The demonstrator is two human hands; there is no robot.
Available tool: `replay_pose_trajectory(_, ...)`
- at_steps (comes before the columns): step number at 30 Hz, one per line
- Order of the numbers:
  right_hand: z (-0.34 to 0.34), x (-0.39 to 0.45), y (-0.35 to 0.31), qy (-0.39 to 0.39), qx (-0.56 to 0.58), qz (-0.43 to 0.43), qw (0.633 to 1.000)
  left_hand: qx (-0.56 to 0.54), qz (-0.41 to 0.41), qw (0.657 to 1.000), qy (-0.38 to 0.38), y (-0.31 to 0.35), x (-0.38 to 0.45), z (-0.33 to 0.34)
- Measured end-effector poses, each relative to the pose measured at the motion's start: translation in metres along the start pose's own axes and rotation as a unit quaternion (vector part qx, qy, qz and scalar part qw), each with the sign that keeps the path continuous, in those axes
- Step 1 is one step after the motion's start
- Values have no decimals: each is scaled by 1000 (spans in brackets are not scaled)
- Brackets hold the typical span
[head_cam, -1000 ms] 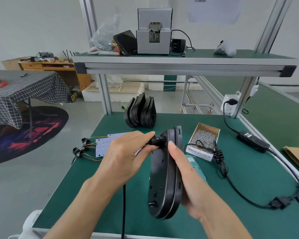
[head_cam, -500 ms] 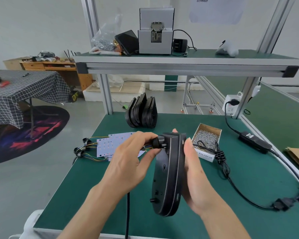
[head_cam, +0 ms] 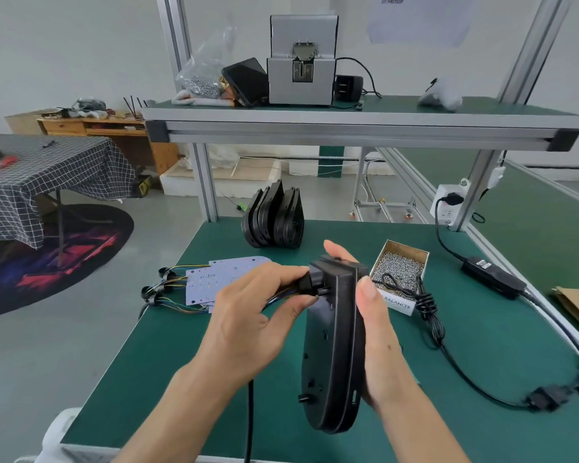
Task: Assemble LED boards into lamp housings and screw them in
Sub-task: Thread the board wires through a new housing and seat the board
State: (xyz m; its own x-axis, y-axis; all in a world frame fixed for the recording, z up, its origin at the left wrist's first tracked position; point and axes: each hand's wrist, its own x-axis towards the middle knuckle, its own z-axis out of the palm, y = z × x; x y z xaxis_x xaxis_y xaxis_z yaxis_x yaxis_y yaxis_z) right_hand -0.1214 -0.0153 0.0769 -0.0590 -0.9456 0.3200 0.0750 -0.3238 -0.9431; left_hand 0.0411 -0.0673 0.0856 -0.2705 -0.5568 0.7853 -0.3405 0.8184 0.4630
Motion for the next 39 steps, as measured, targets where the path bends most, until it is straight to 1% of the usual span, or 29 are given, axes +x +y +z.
replay_pose_trajectory(5,-3,-5,3,-11,-3,9,1000,-1,19,999,-33,3,5,-7)
replay_pose_trajectory(8,-3,-6,1,-14,-14,1,1000,-4,13,999,-47,6,9,-12)
replay_pose_trajectory(12,-3,-5,1,-19,-27,-12,999,-33,-15,998,-51,10,12,-18)
replay_pose_trajectory(15,-4,-6,2,-20,-19,-16,999,-34,-18,998,-51,13,13,-17)
replay_pose_trajectory(17,-3,-6,1,-16,-17,-23,999,-61,-44,996,-49,16,13,-15)
replay_pose_trajectory(20,-4,-5,-4,-15,-44,-36,998,-89,-79,992,-51,17,15,-16)
replay_pose_trajectory(25,-6,-2,-7,-28,-89,-45,995,-41,-50,993,-95,20,22,-26)
replay_pose_trajectory(29,-3,-1,-5,-34,-81,-41,995,22,9,993,-118,18,24,-29)
replay_pose_trajectory(31,-2,-2,-3,-37,-48,-37,997,39,15,993,-113,17,21,-29)
replay_pose_trajectory(32,-1,-2,-1,-36,-27,-30,999,36,5,994,-105,16,19,-29)
replay_pose_trajectory(33,-1,-3,0,-32,-13,-22,999,15,-30,995,-94,17,15,-27)
replay_pose_trajectory(34,0,-3,2,-26,-5,-20,999,-33,-88,992,-80,18,10,-26)
replay_pose_trajectory(36,1,-3,3,-13,5,-20,1000,-163,-206,963,-56,21,4,-20)
replay_pose_trajectory(37,1,-3,4,-6,7,-16,1000,-205,-234,949,-41,22,2,-16)
replay_pose_trajectory(39,0,-2,6,4,3,-15,1000,-235,-252,939,-19,25,0,-11)
